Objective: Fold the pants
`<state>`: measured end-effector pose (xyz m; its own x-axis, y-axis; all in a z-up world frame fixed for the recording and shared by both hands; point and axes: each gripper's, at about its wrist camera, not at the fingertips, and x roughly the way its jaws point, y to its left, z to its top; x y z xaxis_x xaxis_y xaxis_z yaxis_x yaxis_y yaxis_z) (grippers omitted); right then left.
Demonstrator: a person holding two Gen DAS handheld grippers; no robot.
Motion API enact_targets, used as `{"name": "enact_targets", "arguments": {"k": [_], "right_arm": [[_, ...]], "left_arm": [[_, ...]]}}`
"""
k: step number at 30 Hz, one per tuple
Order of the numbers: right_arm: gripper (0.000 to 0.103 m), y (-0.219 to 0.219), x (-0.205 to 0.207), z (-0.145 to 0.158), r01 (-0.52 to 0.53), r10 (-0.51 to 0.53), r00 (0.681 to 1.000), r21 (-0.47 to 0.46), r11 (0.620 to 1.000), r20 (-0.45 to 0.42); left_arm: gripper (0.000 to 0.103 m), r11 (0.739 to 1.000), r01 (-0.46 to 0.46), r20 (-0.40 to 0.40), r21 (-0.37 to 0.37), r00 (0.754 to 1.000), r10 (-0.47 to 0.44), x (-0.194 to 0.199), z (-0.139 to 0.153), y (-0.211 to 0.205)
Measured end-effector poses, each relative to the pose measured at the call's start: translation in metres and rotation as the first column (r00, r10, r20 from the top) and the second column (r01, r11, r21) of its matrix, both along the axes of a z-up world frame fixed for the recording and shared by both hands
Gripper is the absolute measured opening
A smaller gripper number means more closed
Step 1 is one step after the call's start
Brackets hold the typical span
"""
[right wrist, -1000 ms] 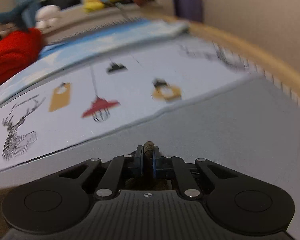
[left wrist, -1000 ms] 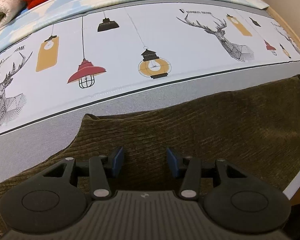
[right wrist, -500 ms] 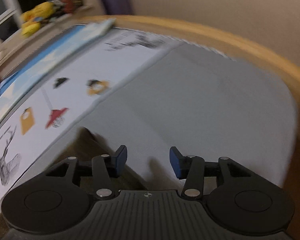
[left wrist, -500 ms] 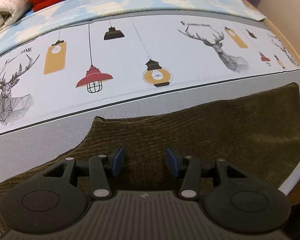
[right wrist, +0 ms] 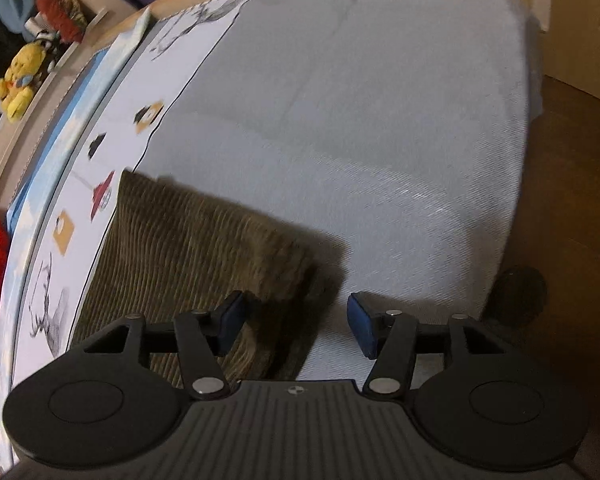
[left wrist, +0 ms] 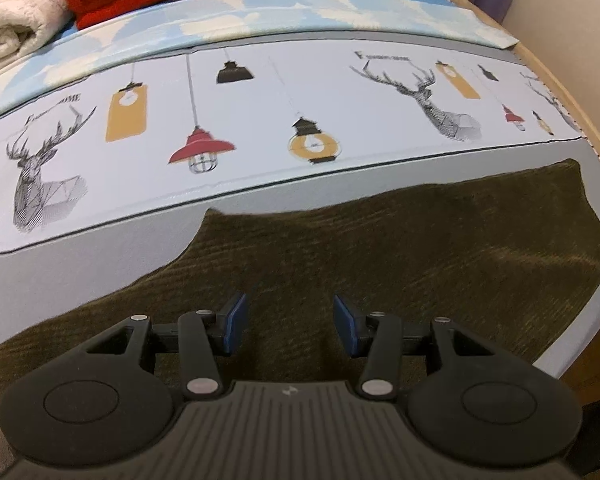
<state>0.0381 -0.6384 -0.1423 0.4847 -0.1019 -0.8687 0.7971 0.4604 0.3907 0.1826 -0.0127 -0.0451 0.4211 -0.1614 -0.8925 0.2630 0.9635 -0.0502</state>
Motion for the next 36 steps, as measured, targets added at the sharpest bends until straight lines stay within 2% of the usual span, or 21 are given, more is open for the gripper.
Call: {"name": "enact_targets", "arguments": {"k": [2, 3, 4, 5, 6, 9, 11, 12, 13, 15, 16, 18, 19, 22, 23, 25, 29, 32, 34, 35, 36], "right_arm": [[0.058, 0.006, 0.006, 0.000, -0.022, 0.022, 1.000, -0.033, 0.999, -0.005], [0.054, 0.008, 0.010, 0.000, -0.026, 0.026, 1.000, -0.044, 0.999, -0.011], [0.046, 0.010, 0.012, 0.000, -0.022, 0.021, 1.000, -0.062, 0.998, -0.022], [0.025, 0.012, 0.013, 0.001, -0.012, 0.010, 0.999, -0.080, 0.997, -0.032], [0.020, 0.011, 0.013, 0.001, 0.000, -0.001, 1.000, -0.079, 0.997, -0.020], [0.017, 0.015, 0.011, 0.011, 0.044, -0.043, 0.999, -0.095, 0.994, 0.013], [0.017, 0.028, 0.014, 0.028, 0.030, -0.027, 0.999, -0.169, 0.985, 0.020], [0.017, 0.040, 0.019, 0.041, -0.001, 0.006, 1.000, -0.235, 0.972, 0.022], [0.017, 0.056, 0.025, 0.055, -0.042, 0.053, 0.998, -0.313, 0.949, 0.028], [0.017, 0.095, 0.037, 0.083, -0.130, 0.164, 0.986, -0.464, 0.876, 0.033], [0.016, 0.118, 0.043, 0.096, -0.172, 0.221, 0.975, -0.533, 0.828, 0.030], [0.016, 0.177, 0.053, 0.124, -0.260, 0.358, 0.934, -0.661, 0.704, 0.013], [0.016, 0.206, 0.057, 0.134, -0.296, 0.422, 0.907, -0.706, 0.643, 0.004], [0.016, 0.302, 0.063, 0.154, -0.383, 0.609, 0.792, -0.806, 0.451, -0.036], [0.016, 0.340, 0.061, 0.155, -0.406, 0.673, 0.738, -0.828, 0.387, -0.048], [0.016, 0.398, 0.057, 0.150, -0.444, 0.761, 0.645, -0.845, 0.297, -0.071], [0.016, 0.501, 0.034, 0.107, -0.550, 0.895, 0.423, -0.825, 0.127, -0.144], [0.016, 0.551, 0.013, 0.052, -0.670, 0.934, 0.249, -0.742, -0.024, -0.256], [0.016, 0.566, 0.009, 0.021, -0.746, 0.925, 0.175, -0.658, -0.099, -0.337], [0.016, 0.568, 0.009, 0.010, -0.766, 0.920, 0.156, -0.632, -0.118, -0.360], [0.016, 0.568, 0.008, 0.006, -0.768, 0.916, 0.151, -0.627, -0.128, -0.372]], "left_arm": [[0.052, 1.000, -0.008, -0.005, 0.010, 1.000, 0.008, -0.003, -0.002, 0.005], [0.052, 1.000, -0.010, -0.006, 0.013, 1.000, 0.010, -0.005, -0.002, 0.007], [0.052, 1.000, -0.012, -0.005, 0.014, 1.000, 0.012, -0.006, -0.002, 0.009], [0.052, 1.000, -0.011, -0.005, 0.013, 1.000, 0.011, -0.006, -0.001, 0.011], [0.052, 1.000, -0.011, -0.003, 0.011, 1.000, 0.011, -0.007, -0.001, 0.014], [0.052, 1.000, -0.020, 0.003, 0.006, 1.000, 0.020, -0.009, 0.002, 0.024], [0.052, 0.999, -0.043, 0.008, -0.007, 0.999, 0.043, -0.009, 0.005, 0.035], [0.052, 0.998, -0.055, 0.012, -0.015, 0.998, 0.055, -0.010, 0.007, 0.040], [0.052, 0.997, -0.068, 0.016, -0.026, 0.998, 0.068, -0.010, 0.010, 0.045], [0.052, 0.995, -0.086, 0.022, -0.042, 0.996, 0.087, -0.012, 0.014, 0.058], [0.052, 0.995, -0.090, 0.025, -0.045, 0.995, 0.091, -0.013, 0.015, 0.063], [0.052, 0.994, -0.099, 0.031, -0.056, 0.994, 0.101, -0.017, 0.018, 0.075], [0.052, 0.993, -0.106, 0.032, -0.061, 0.994, 0.108, -0.019, 0.019, 0.082], [0.052, 0.989, -0.130, 0.035, -0.077, 0.991, 0.133, -0.025, 0.022, 0.101], [0.052, 0.987, -0.141, 0.035, -0.083, 0.989, 0.144, -0.027, 0.022, 0.108], [0.052, 0.984, -0.160, 0.031, -0.084, 0.986, 0.163, -0.031, 0.022, 0.120], [0.052, 0.978, -0.188, 0.029, -0.092, 0.981, 0.191, -0.037, 0.023, 0.142], [0.052, 0.974, -0.206, 0.026, -0.095, 0.978, 0.209, -0.040, 0.023, 0.154], [0.052, 0.972, -0.214, 0.025, -0.098, 0.976, 0.217, -0.041, 0.023, 0.161], [0.052, 0.971, -0.218, 0.024, -0.099, 0.975, 0.221, -0.042, 0.023, 0.164], [0.052, 0.970, -0.222, 0.023, -0.100, 0.974, 0.225, -0.043, 0.023, 0.166]]}}
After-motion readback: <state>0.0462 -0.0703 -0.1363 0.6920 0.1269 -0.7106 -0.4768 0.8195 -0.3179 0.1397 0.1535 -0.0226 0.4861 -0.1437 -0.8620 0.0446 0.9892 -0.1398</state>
